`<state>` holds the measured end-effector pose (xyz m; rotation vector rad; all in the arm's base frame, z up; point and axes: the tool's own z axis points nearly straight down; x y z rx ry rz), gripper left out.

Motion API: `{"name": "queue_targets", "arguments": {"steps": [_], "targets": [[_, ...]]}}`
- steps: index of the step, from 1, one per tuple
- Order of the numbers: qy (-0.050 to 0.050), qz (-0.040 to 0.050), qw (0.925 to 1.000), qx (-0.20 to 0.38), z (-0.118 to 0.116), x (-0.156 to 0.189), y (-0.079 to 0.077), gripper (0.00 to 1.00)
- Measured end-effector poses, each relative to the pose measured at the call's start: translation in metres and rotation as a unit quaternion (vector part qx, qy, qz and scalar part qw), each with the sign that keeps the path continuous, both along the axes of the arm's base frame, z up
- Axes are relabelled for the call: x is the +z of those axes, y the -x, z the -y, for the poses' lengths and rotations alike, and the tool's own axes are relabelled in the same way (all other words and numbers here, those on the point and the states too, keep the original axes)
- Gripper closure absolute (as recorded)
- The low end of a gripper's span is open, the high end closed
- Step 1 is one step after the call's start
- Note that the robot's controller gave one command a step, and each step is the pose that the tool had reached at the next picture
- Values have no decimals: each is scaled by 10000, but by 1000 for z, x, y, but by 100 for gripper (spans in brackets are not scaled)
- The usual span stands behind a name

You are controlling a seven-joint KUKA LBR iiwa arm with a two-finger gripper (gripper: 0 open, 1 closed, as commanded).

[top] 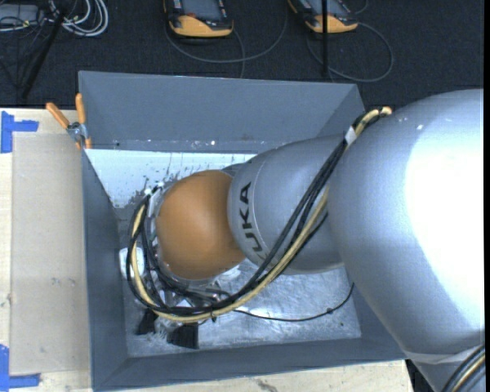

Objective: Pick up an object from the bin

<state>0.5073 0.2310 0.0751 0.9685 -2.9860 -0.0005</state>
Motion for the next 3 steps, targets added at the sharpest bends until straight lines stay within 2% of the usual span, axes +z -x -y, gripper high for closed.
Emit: {"name": "queue_targets", "arguments": {"steps": [1, 2, 3], "targets": [[-1, 1, 10000, -3, 0, 0, 0, 100], [9, -22, 10000, -26, 0, 41, 6, 100], [-15, 30, 10000, -86, -8, 73, 4, 100]]}}
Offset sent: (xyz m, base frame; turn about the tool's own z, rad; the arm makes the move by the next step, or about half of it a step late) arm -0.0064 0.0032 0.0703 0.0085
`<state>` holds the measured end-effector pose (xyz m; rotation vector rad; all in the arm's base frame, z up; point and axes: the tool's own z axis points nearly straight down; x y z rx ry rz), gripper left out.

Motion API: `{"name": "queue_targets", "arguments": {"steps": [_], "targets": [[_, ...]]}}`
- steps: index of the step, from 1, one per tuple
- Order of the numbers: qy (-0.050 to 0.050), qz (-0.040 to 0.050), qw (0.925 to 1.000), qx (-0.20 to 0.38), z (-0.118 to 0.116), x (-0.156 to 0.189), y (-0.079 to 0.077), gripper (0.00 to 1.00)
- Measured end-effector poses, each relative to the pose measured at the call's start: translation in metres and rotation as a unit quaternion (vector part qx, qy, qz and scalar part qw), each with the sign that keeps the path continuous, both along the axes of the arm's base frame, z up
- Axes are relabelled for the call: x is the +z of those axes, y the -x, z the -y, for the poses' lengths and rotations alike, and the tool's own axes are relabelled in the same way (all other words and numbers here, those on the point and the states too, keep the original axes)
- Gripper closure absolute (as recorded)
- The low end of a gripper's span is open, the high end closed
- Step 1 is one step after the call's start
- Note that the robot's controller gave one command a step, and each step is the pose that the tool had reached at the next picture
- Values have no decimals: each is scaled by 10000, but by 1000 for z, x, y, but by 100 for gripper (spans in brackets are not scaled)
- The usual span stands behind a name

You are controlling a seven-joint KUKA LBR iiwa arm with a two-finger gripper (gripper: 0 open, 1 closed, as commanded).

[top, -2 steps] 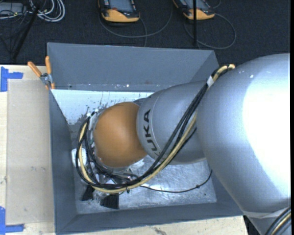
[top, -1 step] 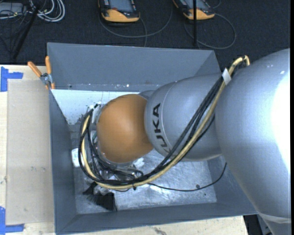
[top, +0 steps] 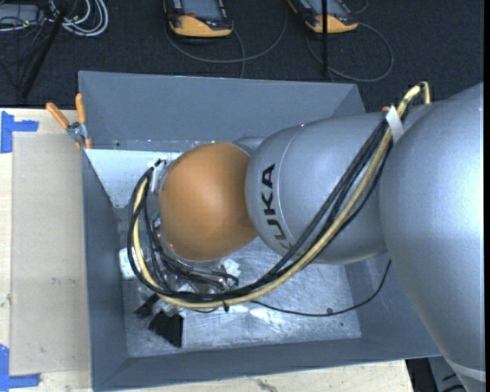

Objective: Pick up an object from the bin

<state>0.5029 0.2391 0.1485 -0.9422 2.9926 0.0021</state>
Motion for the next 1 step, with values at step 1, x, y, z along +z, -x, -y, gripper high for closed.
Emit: {"name": "queue_targets", "arguments": {"steps": [1], "targets": [[10, -23, 9997, -224, -7, 99, -2, 100]]}}
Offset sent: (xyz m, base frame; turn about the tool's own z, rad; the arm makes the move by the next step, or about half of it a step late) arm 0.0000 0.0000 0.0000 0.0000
